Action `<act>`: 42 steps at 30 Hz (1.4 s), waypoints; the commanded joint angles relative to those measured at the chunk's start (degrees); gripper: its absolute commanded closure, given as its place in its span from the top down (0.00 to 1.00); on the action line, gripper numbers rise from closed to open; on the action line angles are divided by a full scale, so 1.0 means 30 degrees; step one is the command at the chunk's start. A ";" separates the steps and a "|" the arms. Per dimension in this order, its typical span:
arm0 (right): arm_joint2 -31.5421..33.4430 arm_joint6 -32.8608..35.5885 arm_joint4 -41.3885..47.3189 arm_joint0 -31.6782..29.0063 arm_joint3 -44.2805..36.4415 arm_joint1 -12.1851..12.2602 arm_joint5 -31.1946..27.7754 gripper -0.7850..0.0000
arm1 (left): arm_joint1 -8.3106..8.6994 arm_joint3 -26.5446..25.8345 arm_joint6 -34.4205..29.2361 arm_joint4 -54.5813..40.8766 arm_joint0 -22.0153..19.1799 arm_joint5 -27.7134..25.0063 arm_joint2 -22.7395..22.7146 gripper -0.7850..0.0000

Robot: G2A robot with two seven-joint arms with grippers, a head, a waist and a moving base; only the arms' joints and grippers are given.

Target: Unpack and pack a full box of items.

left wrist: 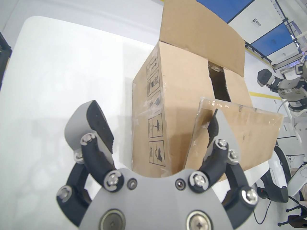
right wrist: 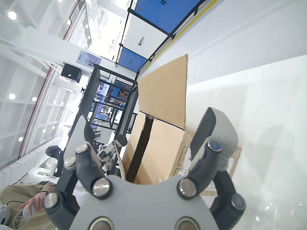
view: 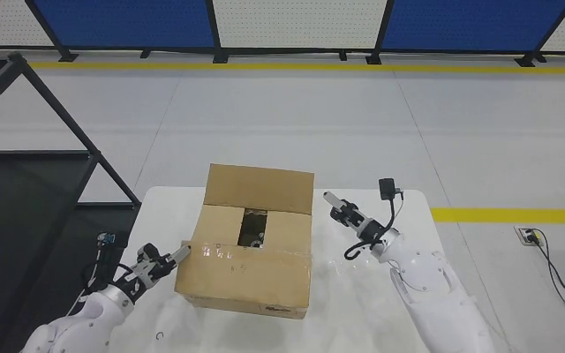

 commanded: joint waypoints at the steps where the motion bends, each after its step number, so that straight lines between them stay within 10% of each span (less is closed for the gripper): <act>1: -0.0306 -0.0597 0.0526 0.0279 0.0445 -0.0150 0.0169 1.00 | -0.0009 0.0122 -0.0009 0.0027 -0.0175 0.0373 0.0152 1.00; 15: -0.3773 -0.1666 0.1692 0.5779 0.9237 -0.1873 -0.2234 1.00 | 0.0026 0.1062 -0.0387 0.0222 -0.0823 0.0836 0.0774 1.00; 25: -0.4495 0.1609 0.4871 0.7504 1.2637 -0.2880 -0.5920 1.00 | 0.0056 0.0971 -0.0373 -0.0078 -0.0684 0.0700 0.0863 1.00; 42: -0.1989 1.0187 0.6247 0.4426 0.7082 -0.1331 -0.7696 1.00 | 0.0088 0.0466 -0.0230 -0.0229 -0.0206 0.0650 0.1137 1.00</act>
